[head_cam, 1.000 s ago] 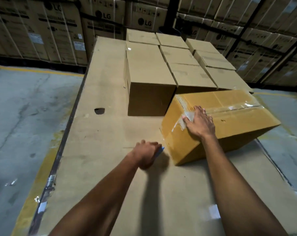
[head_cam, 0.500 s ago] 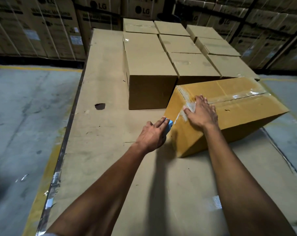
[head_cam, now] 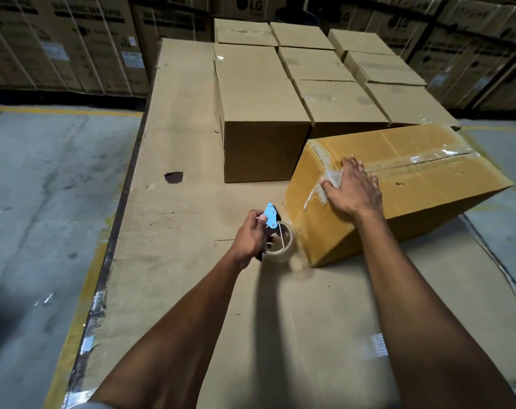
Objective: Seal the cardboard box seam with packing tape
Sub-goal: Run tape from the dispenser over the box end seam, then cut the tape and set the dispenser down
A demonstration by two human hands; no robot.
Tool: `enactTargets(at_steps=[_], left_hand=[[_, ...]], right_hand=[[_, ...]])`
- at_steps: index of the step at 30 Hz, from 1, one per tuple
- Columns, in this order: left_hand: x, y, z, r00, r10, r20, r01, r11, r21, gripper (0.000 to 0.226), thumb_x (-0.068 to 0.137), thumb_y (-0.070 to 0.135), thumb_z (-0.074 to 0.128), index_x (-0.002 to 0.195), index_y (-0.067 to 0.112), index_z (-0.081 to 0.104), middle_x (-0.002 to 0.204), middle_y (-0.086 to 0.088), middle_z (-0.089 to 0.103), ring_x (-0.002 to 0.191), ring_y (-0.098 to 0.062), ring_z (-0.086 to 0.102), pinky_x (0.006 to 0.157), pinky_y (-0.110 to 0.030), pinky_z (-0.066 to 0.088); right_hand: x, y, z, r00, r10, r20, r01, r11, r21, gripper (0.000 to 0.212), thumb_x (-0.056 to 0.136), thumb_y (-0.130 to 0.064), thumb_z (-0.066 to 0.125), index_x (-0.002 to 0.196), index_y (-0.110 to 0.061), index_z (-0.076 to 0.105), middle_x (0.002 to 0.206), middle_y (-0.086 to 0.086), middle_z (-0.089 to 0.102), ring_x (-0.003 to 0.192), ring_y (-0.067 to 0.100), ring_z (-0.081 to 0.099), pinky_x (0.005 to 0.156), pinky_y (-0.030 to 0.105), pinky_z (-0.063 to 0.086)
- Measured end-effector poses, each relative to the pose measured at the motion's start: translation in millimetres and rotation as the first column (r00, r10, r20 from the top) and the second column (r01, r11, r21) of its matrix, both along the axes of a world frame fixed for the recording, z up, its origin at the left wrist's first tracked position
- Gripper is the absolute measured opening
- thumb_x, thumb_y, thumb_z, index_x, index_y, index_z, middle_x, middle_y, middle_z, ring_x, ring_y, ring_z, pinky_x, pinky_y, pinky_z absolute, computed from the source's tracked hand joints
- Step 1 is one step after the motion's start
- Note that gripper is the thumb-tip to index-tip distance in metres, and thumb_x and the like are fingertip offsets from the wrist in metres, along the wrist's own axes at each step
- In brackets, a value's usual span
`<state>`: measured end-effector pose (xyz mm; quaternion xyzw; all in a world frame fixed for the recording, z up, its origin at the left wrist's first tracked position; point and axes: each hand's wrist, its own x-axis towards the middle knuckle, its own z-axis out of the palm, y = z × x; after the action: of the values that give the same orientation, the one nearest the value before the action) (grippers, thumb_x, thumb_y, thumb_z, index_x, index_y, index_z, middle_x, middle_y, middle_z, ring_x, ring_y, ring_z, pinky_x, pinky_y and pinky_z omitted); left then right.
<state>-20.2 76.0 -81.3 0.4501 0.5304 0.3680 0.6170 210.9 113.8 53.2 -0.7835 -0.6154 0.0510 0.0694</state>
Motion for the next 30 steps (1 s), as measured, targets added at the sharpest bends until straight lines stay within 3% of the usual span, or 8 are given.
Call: enactTargets(at_steps=[3, 7, 10, 13, 18, 21, 27, 30], left_hand=[[-2.8, 2.8, -6.3, 0.991, 0.019, 0.131, -0.012, 0.998, -0.059, 0.032, 0.119, 0.045, 0.045, 0.125, 0.015, 0.058, 0.110, -0.032, 0.072, 0.080, -0.031, 0.070, 0.054, -0.026, 0.047], [-4.5, 4.5, 11.3, 0.993, -0.001, 0.116, 0.006, 0.999, -0.045, 0.038, 0.117, 0.042, 0.053, 0.131, 0.007, 0.060, 0.097, -0.009, 0.075, 0.065, -0.017, 0.075, 0.038, -0.021, 0.041], [-7.3, 9.9, 31.2, 0.992, -0.049, 0.113, 0.048, 0.999, 0.017, 0.037, 0.117, 0.035, 0.054, 0.136, 0.004, 0.061, 0.102, -0.006, 0.076, 0.070, -0.015, 0.077, 0.035, -0.021, 0.042], [-11.0, 17.5, 49.0, 0.988, -0.062, 0.144, 0.055, 0.997, 0.054, 0.037, 0.117, 0.029, 0.055, 0.138, -0.001, 0.061, 0.114, -0.019, 0.074, 0.080, -0.026, 0.076, 0.044, -0.019, 0.051], [-25.4, 26.8, 60.2, 0.990, -0.106, 0.088, 0.094, 0.987, 0.132, 0.035, 0.116, 0.036, 0.056, 0.135, 0.008, 0.067, 0.104, -0.013, 0.079, 0.070, -0.019, 0.075, 0.036, -0.024, 0.042], [-31.5, 26.6, 61.7, 0.984, -0.152, 0.089, 0.139, 0.981, 0.138, 0.030, 0.115, 0.041, 0.058, 0.127, 0.017, 0.072, 0.106, -0.015, 0.081, 0.083, -0.035, 0.065, 0.041, -0.027, 0.045], [-40.1, 25.0, 66.1, 0.981, -0.186, 0.047, 0.180, 0.977, 0.109, 0.031, 0.116, 0.045, 0.053, 0.120, 0.022, 0.072, 0.095, -0.002, 0.076, 0.071, -0.023, 0.067, 0.040, -0.026, 0.045], [-44.8, 27.1, 72.1, 0.984, -0.162, 0.073, 0.158, 0.986, 0.059, 0.033, 0.116, 0.045, 0.052, 0.121, 0.018, 0.071, 0.088, 0.000, 0.076, 0.069, -0.022, 0.067, 0.044, -0.028, 0.044]], right_hand=[[-1.1, 0.2, -0.5, 1.000, 0.002, -0.006, -0.002, 1.000, 0.006, 0.089, 0.102, -0.064, 0.046, 0.170, -0.017, 0.014, 0.179, 0.006, 0.009, 0.165, 0.025, 0.008, 0.132, 0.055, 0.008], [-3.1, -1.4, -0.2, 0.999, 0.036, 0.015, -0.037, 0.996, 0.083, 0.085, 0.101, -0.057, 0.053, 0.168, -0.016, 0.020, 0.178, 0.009, 0.015, 0.164, 0.028, 0.012, 0.131, 0.056, 0.012], [-13.4, -10.7, 2.9, 0.941, 0.269, 0.207, -0.320, 0.907, 0.273, 0.079, 0.100, -0.042, 0.061, 0.166, -0.016, 0.026, 0.174, 0.012, 0.026, 0.162, 0.029, 0.022, 0.132, 0.053, 0.016], [-25.7, -22.0, -0.1, 0.729, 0.579, 0.366, -0.659, 0.738, 0.146, 0.089, 0.089, -0.026, 0.066, 0.167, -0.021, 0.024, 0.177, 0.008, 0.018, 0.163, 0.026, 0.018, 0.133, 0.053, 0.014], [-37.6, -22.2, -5.0, 0.596, 0.708, 0.378, -0.745, 0.663, -0.067, 0.113, 0.081, -0.038, 0.081, 0.170, -0.022, 0.013, 0.179, 0.006, -0.004, 0.165, 0.027, -0.003, 0.133, 0.054, 0.005], [-42.8, -15.6, -9.9, 0.560, 0.734, 0.385, -0.774, 0.629, -0.074, 0.108, 0.079, -0.039, 0.087, 0.166, -0.021, 0.026, 0.179, 0.008, 0.009, 0.165, 0.028, 0.007, 0.133, 0.053, 0.010], [-55.0, -12.8, -8.2, 0.550, 0.781, 0.294, -0.828, 0.557, 0.069, 0.068, 0.081, -0.026, 0.083, 0.143, -0.015, 0.058, 0.154, 0.010, 0.057, 0.146, 0.030, 0.050, 0.125, 0.048, 0.037], [-59.9, -12.9, -1.8, 0.559, 0.785, 0.266, -0.827, 0.550, 0.115, 0.062, 0.080, -0.023, 0.082, 0.137, -0.012, 0.062, 0.136, 0.009, 0.066, 0.128, 0.028, 0.060, 0.111, 0.044, 0.051]])
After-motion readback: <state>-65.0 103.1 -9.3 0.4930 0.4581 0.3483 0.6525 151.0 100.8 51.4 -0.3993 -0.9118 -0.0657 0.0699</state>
